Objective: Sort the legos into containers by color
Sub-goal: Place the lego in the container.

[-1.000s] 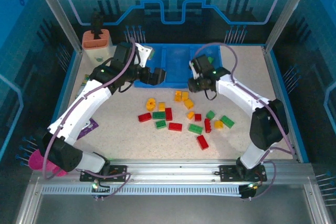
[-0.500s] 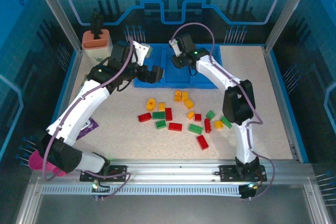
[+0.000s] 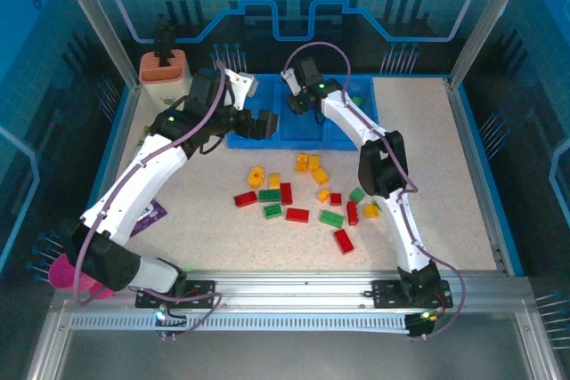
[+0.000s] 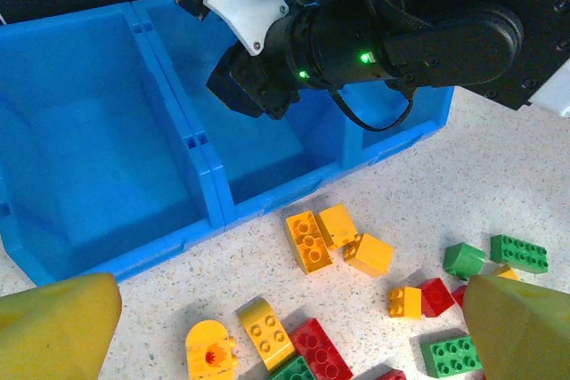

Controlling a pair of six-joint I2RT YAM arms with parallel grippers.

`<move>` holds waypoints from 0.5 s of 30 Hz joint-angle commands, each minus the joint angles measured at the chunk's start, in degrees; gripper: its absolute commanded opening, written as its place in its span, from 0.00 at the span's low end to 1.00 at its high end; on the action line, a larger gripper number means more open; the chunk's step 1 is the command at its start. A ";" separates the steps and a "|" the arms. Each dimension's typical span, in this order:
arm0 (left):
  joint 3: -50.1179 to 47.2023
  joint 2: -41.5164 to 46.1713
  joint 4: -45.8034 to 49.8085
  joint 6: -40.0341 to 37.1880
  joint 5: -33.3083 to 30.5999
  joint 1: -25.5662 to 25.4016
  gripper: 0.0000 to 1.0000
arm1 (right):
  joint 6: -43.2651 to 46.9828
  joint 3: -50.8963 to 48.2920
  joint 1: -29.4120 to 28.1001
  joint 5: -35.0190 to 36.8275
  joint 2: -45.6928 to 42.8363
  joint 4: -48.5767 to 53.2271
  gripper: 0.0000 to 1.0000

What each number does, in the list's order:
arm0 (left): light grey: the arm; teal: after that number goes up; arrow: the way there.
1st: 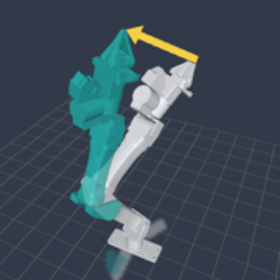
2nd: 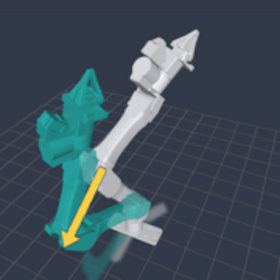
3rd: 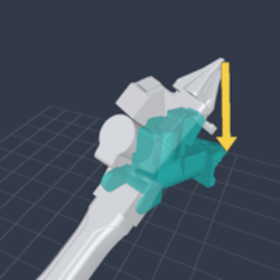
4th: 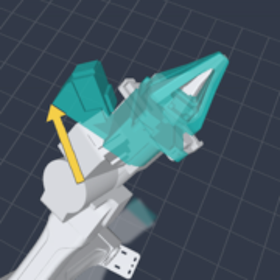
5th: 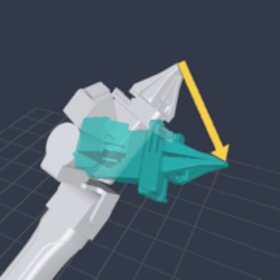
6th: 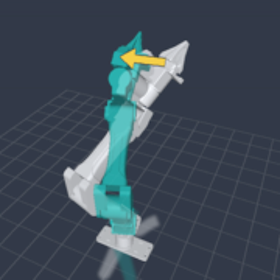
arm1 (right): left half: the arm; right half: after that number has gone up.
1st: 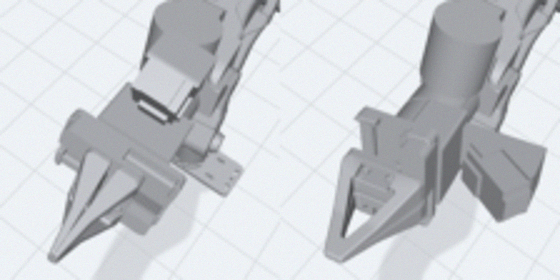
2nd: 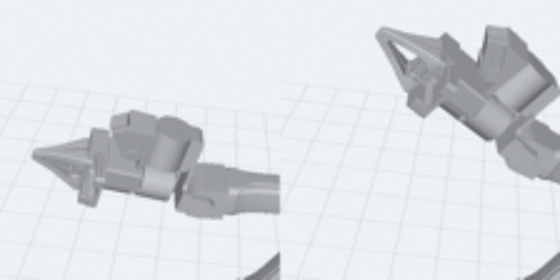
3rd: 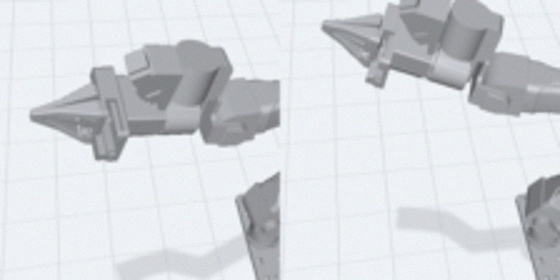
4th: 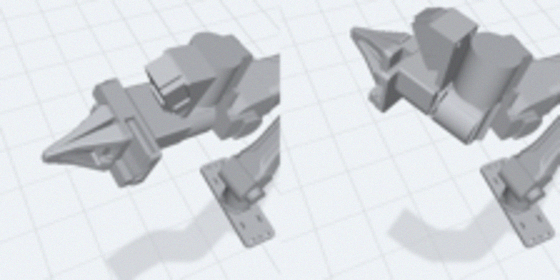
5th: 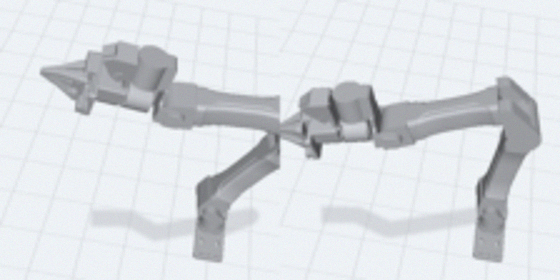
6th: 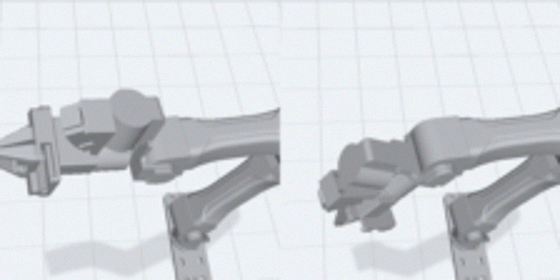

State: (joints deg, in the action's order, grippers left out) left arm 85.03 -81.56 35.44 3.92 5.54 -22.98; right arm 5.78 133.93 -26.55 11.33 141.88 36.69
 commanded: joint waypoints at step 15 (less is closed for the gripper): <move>-0.98 0.75 -5.58 -1.66 3.02 0.83 0.99 | -12.18 -41.39 1.37 3.18 -43.51 9.53 0.76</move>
State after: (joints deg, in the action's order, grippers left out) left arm 84.97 -82.06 32.80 3.01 6.79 -22.65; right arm 1.21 101.21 -26.89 12.47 106.61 39.05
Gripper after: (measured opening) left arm 0.994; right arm 0.747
